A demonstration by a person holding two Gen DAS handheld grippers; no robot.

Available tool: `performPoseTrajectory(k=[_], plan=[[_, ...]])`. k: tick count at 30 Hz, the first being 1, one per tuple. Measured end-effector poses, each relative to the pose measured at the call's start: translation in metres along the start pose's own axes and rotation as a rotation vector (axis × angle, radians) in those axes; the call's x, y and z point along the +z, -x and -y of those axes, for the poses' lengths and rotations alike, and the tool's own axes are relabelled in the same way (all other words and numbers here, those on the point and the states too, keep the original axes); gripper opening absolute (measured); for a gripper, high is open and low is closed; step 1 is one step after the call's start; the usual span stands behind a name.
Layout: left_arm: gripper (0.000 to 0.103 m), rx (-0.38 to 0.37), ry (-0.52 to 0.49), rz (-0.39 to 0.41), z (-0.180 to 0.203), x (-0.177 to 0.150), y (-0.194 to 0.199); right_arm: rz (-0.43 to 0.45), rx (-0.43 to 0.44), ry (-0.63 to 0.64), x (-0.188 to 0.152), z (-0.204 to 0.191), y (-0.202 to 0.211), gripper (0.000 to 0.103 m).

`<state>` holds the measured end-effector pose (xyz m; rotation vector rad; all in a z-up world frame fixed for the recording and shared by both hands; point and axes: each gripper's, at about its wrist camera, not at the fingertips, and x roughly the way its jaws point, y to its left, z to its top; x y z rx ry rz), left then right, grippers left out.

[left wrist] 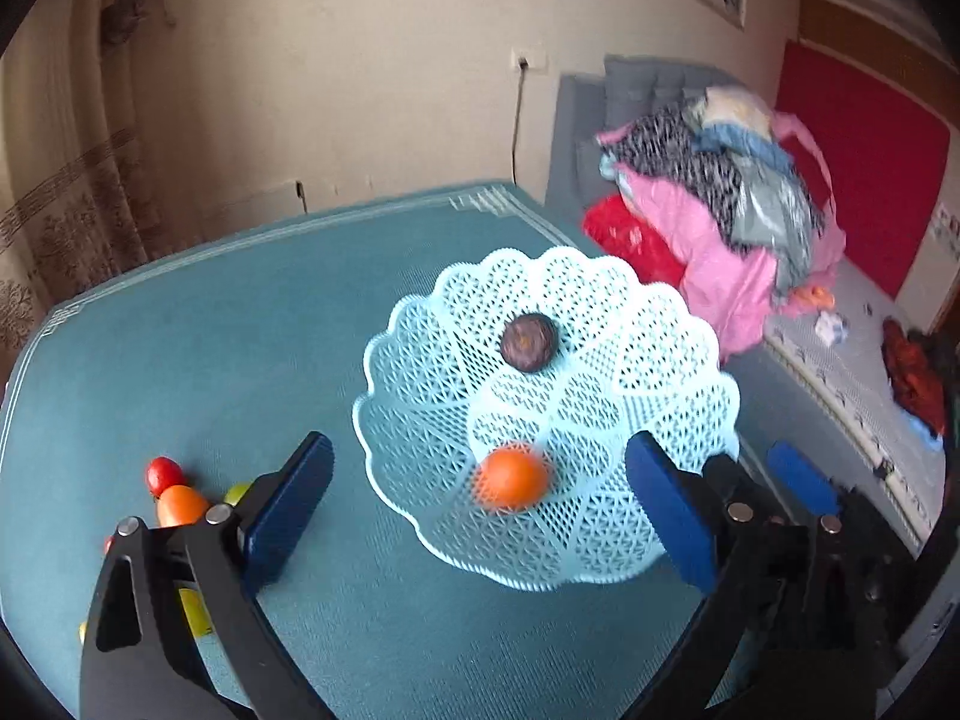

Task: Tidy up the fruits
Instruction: 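Move the left gripper to the large green tomato and grasp it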

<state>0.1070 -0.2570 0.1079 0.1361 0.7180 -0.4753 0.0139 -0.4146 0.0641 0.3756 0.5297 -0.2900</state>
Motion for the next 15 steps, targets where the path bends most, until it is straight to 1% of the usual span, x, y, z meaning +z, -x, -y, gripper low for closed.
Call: performPoseTrajectory(k=[2, 7, 10, 15], plan=[[0.099, 0.026, -0.009, 0.007, -0.003, 0.0, 0.003, 0.003, -0.003, 0.002, 0.0, -0.001, 0.001, 0.066], [0.1, 0.113, 0.008, 0.042, -0.029, -0.004, 0.021, 0.016, -0.001, 0.015, -0.002, -0.008, 0.007, 0.066], [0.101, 0.189, 0.031, 0.059, -0.053, -0.011, 0.035, 0.011, 0.014, 0.028, -0.005, -0.016, 0.011, 0.066], [0.101, 0.285, 0.079, 0.061, -0.099, -0.028, 0.056, -0.005, 0.053, 0.075, -0.016, -0.039, 0.018, 0.069]])
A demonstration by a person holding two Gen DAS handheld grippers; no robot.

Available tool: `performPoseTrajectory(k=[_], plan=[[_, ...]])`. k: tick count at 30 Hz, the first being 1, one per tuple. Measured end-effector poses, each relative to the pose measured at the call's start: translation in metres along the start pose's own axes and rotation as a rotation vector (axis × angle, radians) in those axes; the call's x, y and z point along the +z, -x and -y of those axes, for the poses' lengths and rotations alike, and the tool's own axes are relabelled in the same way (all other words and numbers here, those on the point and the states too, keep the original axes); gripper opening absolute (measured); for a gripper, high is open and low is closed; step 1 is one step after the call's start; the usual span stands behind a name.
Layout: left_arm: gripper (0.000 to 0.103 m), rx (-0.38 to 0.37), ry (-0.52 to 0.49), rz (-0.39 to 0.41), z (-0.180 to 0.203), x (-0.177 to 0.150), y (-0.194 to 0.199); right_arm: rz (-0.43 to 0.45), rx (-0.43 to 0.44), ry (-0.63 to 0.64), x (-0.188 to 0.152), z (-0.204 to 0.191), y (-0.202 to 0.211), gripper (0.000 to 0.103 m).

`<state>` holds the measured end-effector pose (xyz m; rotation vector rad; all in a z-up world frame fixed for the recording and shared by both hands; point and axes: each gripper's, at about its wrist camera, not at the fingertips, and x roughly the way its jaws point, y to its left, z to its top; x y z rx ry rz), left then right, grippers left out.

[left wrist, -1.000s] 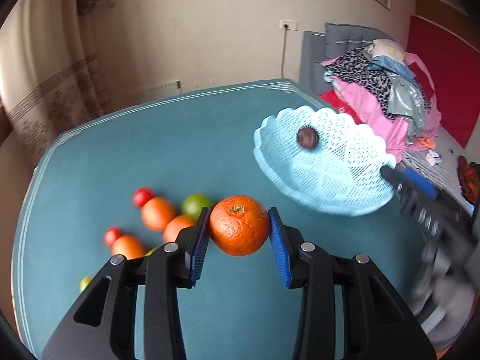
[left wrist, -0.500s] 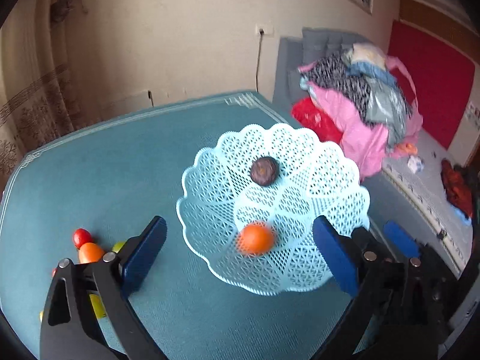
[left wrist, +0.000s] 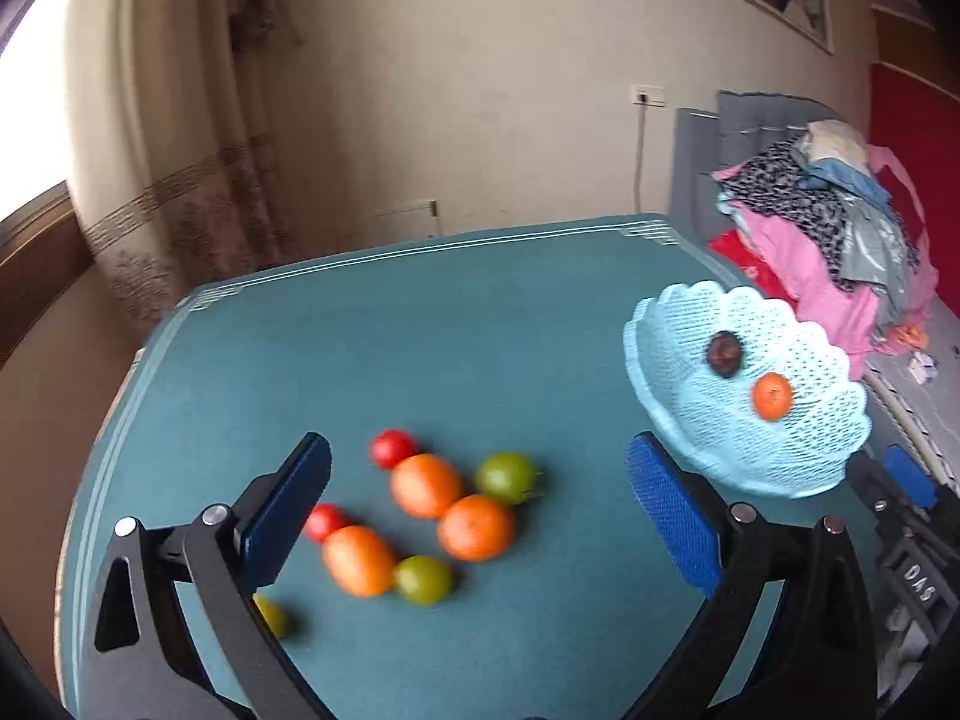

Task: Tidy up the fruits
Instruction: 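Move the left gripper to the large green tomato and grasp it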

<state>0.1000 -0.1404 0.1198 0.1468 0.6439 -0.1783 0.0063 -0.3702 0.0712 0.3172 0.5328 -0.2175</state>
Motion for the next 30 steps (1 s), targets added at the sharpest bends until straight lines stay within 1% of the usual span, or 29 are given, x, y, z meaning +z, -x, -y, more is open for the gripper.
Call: performPoseTrajectory(k=[2, 4, 9, 14, 19, 25, 26, 28, 30], plan=[[0.101, 0.038, 0.02, -0.009, -0.023, -0.008, 0.005, -0.008, 0.017, 0.022, -0.004, -0.01, 0.001, 0.072], [0.101, 0.071, 0.042, -0.017, -0.045, -0.018, 0.009, -0.02, 0.032, 0.038, -0.008, -0.018, 0.002, 0.072], [0.101, 0.147, 0.07, -0.032, -0.085, -0.045, 0.015, -0.059, 0.052, 0.07, -0.022, -0.036, 0.004, 0.072], [0.101, 0.156, 0.099, -0.077, -0.111, -0.071, 0.01, -0.093, 0.07, 0.107, -0.035, -0.054, 0.007, 0.072], [0.101, 0.15, 0.125, -0.128, -0.122, -0.09, -0.005, -0.148, 0.091, 0.12, -0.047, -0.067, 0.003, 0.072], [0.1, 0.13, 0.145, -0.16, -0.131, -0.102, -0.019, -0.21, 0.104, 0.143, -0.059, -0.084, -0.005, 0.072], [0.1, 0.125, 0.151, -0.169, -0.132, -0.103, -0.022, -0.219, 0.108, 0.146, -0.059, -0.086, -0.006, 0.072], [0.091, 0.112, 0.153, -0.186, -0.134, -0.107, -0.027, -0.232, 0.115, 0.158, -0.061, -0.092, -0.007, 0.072], [0.078, 0.093, 0.15, -0.207, -0.134, -0.11, -0.032, -0.238, 0.12, 0.17, -0.063, -0.097, -0.007, 0.072]])
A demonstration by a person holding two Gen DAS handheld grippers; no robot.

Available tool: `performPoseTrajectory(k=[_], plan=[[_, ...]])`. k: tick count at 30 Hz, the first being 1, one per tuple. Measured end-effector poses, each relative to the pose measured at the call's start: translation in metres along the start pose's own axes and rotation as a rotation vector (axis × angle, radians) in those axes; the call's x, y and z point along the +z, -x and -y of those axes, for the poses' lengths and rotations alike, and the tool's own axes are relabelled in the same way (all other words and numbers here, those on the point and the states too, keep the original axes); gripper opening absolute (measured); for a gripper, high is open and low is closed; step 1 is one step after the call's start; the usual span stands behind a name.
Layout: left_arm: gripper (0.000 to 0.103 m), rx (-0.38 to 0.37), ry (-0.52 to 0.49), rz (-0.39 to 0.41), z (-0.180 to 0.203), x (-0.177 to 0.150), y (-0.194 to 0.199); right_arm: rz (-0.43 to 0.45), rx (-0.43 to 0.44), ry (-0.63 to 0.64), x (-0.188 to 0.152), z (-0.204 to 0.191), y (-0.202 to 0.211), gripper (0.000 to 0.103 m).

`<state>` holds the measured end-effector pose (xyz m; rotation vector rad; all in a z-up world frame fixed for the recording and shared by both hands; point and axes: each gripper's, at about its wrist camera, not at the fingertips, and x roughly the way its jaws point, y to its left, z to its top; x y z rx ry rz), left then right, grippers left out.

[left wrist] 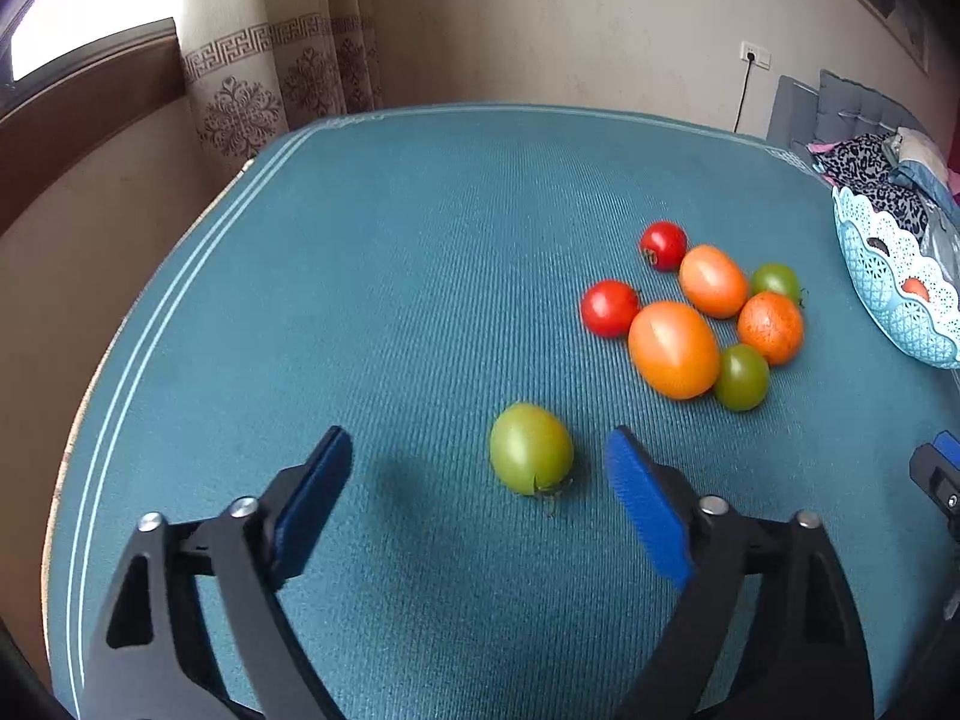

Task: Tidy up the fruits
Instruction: 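Move the left gripper to the large green tomato and grasp it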

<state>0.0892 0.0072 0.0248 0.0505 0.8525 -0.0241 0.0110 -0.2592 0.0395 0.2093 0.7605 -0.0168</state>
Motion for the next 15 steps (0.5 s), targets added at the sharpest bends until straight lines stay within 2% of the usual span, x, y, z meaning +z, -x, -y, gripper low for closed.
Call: performPoseTrajectory(k=[1, 2, 4, 5, 6, 11, 15], plan=[[0.072, -0.006, -0.002, -0.008, 0.0, 0.0, -0.002, -0.006, 0.006, 0.003, 0.0, -0.003, -0.001, 0.072], [0.06, -0.014, -0.005, -0.02, 0.0, -0.001, -0.004, -0.011, 0.011, 0.004, 0.0, -0.005, -0.002, 0.072], [0.049, -0.021, -0.016, -0.014, 0.002, -0.002, -0.003, -0.022, 0.023, 0.007, 0.0, -0.009, -0.004, 0.072], [0.037, -0.038, -0.025, -0.009, 0.003, -0.001, -0.002, -0.03, 0.03, 0.012, 0.0, -0.012, -0.006, 0.072], [0.03, -0.051, -0.035, -0.004, 0.005, -0.002, 0.0, -0.036, 0.039, 0.018, 0.001, -0.015, -0.008, 0.072], [0.029, -0.026, -0.077, 0.076, 0.016, -0.01, 0.012, -0.066, 0.092, 0.058, 0.005, -0.036, -0.019, 0.072], [0.029, -0.025, -0.062, 0.127, 0.015, -0.014, 0.021, -0.098, 0.148, 0.09, 0.009, -0.055, -0.031, 0.072]])
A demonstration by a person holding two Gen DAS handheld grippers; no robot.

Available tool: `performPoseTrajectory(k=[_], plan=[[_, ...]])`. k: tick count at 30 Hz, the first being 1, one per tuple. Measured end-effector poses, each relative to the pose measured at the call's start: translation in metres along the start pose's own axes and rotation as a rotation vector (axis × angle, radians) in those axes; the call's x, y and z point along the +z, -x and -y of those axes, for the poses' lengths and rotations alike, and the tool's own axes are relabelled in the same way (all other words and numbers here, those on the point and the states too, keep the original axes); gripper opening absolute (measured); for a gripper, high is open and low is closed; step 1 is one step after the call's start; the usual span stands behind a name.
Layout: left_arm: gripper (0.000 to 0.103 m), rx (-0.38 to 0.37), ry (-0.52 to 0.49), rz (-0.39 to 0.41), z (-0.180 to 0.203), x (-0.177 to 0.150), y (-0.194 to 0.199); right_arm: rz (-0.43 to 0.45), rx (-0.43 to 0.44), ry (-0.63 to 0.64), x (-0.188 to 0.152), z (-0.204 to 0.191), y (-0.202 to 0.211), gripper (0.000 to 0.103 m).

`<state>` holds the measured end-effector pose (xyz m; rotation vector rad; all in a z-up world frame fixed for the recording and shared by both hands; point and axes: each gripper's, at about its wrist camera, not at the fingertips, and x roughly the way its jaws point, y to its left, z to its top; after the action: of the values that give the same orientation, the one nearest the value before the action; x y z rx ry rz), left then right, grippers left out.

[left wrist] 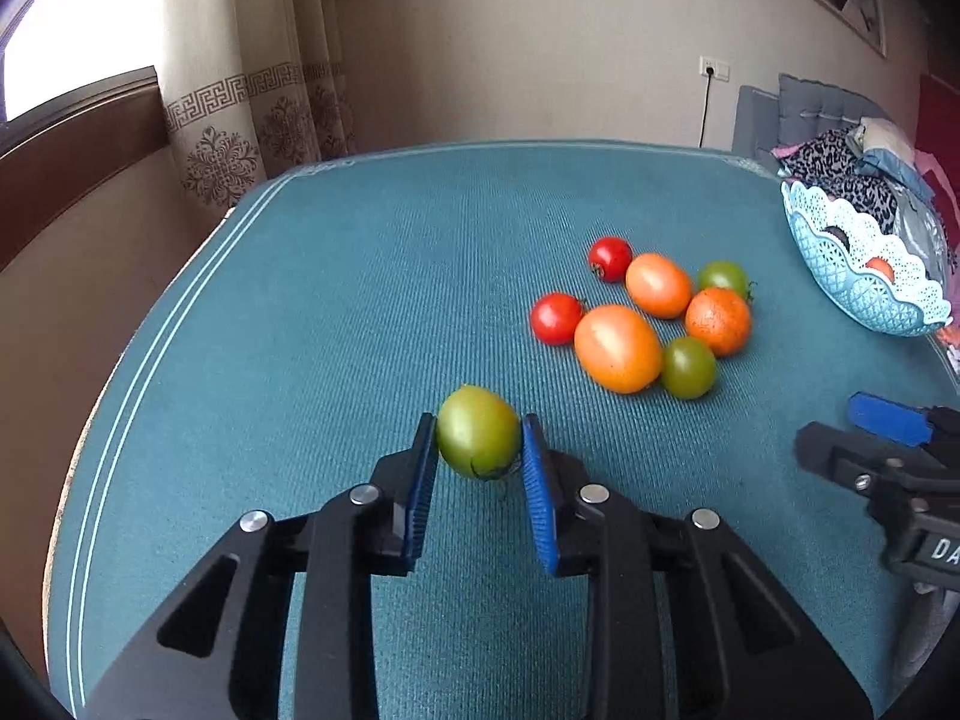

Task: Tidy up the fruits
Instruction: 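Move the left gripper to the large green tomato and grasp it, then grasp the small green tomato with the right gripper while the left holds its green tomato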

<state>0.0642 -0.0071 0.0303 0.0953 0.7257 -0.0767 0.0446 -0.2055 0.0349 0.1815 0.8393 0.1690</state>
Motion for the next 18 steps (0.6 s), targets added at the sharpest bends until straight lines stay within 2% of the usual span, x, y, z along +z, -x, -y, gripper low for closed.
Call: performPoseTrajectory(k=[6, 7, 8, 11, 18], plan=[[0.029, -0.004, 0.087, 0.014, -0.015, 0.0, 0.003, -0.007, 0.019, 0.073, 0.014, -0.027, -0.02, 0.072], [0.029, -0.005, 0.092, 0.013, -0.017, 0.001, 0.001, -0.011, 0.029, 0.082, 0.017, -0.03, -0.023, 0.068], [0.029, -0.007, 0.095, 0.012, -0.019, 0.0, 0.001, -0.017, 0.041, 0.092, 0.019, -0.034, -0.028, 0.06], [0.029, -0.005, 0.094, 0.016, -0.019, 0.0, 0.001, -0.037, 0.051, 0.109, 0.026, -0.041, -0.04, 0.052], [0.029, 0.0, 0.1, 0.013, -0.019, 0.001, 0.0, -0.042, 0.085, 0.113, 0.039, -0.047, -0.057, 0.046]])
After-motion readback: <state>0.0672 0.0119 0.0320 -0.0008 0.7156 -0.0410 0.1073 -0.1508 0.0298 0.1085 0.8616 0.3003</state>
